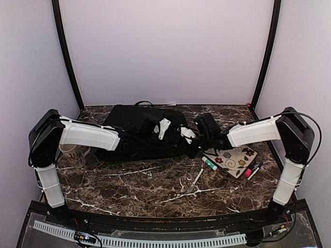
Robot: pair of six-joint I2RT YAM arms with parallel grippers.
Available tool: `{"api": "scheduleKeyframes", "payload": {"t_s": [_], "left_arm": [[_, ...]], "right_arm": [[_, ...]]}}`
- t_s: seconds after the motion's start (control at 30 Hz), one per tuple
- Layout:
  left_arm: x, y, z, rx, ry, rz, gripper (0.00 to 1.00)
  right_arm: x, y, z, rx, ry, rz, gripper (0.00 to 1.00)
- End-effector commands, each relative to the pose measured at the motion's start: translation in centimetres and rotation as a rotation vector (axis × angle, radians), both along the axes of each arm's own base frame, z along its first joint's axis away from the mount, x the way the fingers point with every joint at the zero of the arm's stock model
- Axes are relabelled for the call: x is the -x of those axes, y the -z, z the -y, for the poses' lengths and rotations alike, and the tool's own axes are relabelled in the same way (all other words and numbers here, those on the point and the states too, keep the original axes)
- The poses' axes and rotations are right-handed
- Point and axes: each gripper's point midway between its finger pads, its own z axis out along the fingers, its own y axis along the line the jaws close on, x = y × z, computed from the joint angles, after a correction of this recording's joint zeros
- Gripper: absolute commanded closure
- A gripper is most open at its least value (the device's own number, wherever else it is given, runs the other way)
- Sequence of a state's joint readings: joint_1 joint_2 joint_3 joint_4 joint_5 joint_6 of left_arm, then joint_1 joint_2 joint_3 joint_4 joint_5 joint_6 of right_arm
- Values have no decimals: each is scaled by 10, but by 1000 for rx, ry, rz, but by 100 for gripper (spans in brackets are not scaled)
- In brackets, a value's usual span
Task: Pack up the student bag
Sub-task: Grab the largest pocket of the student bag.
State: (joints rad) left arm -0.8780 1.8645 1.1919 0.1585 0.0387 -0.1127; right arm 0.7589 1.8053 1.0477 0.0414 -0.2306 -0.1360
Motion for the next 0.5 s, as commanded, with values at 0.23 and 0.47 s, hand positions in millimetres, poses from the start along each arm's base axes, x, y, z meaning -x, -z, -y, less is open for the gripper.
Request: {"api": "scheduleKeyframes", "payload": {"t_s": [0.23, 0.47], "left_arm": [[1, -39, 4, 94, 23, 51, 100], [2, -40, 3, 92, 22, 51, 100]], "right_arm": [[-12, 15, -12, 16, 0, -1, 80], [-4, 2, -9, 2, -25, 13, 100]]}}
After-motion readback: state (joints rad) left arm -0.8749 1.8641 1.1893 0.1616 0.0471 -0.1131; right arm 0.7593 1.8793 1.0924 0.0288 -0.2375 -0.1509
